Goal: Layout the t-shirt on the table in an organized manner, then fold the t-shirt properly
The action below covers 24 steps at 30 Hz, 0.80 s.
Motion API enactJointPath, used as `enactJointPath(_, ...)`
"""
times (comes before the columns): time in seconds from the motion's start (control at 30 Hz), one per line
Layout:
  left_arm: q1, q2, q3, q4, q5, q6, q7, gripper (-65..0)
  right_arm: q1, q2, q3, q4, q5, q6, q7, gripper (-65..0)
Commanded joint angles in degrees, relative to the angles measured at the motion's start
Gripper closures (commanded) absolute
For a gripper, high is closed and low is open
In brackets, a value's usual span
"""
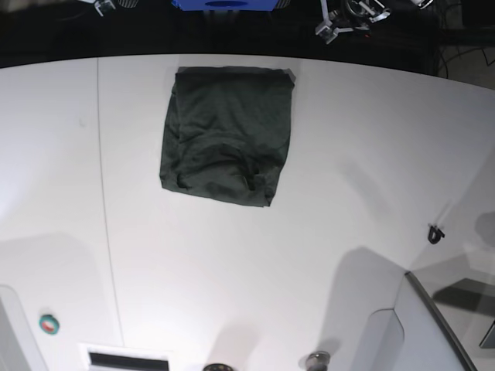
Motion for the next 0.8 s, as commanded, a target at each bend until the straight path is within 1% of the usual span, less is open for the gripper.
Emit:
enactJointPath(0.0, 0.09, -0.54, 0.15, 0.00, 0.02, -0.32, -0.21, 0.0, -0.66, 0.60, -0.08, -0.18, -0.18, -0.46, -0.15, -1.5)
enactJointPath(0.17, 0.88, -0.54, 0.15, -0.35, 0.02, -0.32, -0.21, 0.0, -0.83, -0.72, -0.17, -0.18, -0.18, -0.37, -0.15, -1.5)
enactJointPath(0.3, 2.46, -0.45, 0.06, -0.35, 0.02, -0.32, -0.21, 0.0, -0.83, -3.10, -0.26, -0.18, -0.36, -0.37, -0.15, -1.5)
enactJointPath(0.53, 4.66, 1.40, -0.38, -0.35, -0.51, -0.32, -0.13, 0.0, 0.75, -6.00, -0.35, -0.18, -0.36, -0.29, -0.15, -1.5)
enactJointPath(0.6, 4.75, 2.63, -0.38, -0.44, -0.60, -0.32, -0.13, 0.0, 0.75, -6.70, -0.35, 0.26, -0.36, -0.11, -0.15, -1.5)
enactJointPath(0.77, 4.57, 2.98, -0.38, -0.44, -0.60, -0.32, -0.04, 0.0, 1.36, -7.05, -0.43, -0.10, -0.36, -0.11, -0.15, -1.5)
